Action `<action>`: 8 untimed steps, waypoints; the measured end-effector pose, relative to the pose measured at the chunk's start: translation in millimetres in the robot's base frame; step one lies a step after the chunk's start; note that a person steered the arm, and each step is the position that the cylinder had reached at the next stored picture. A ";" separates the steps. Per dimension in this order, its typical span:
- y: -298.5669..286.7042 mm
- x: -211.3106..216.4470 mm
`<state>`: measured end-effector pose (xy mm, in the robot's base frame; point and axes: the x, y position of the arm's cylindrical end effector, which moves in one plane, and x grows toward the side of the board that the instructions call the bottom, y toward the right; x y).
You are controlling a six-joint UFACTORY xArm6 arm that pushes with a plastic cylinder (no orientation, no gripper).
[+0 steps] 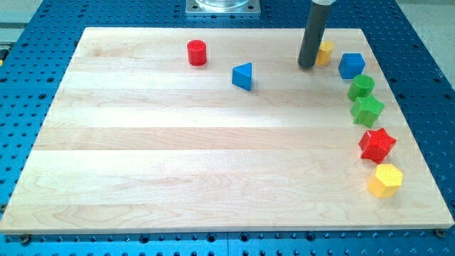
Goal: Place the yellow heart horizontal to the red circle
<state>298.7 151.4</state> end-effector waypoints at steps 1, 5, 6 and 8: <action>-1.3 -4.0; 55.9 -22.7; 58.9 -43.7; 125.3 -71.3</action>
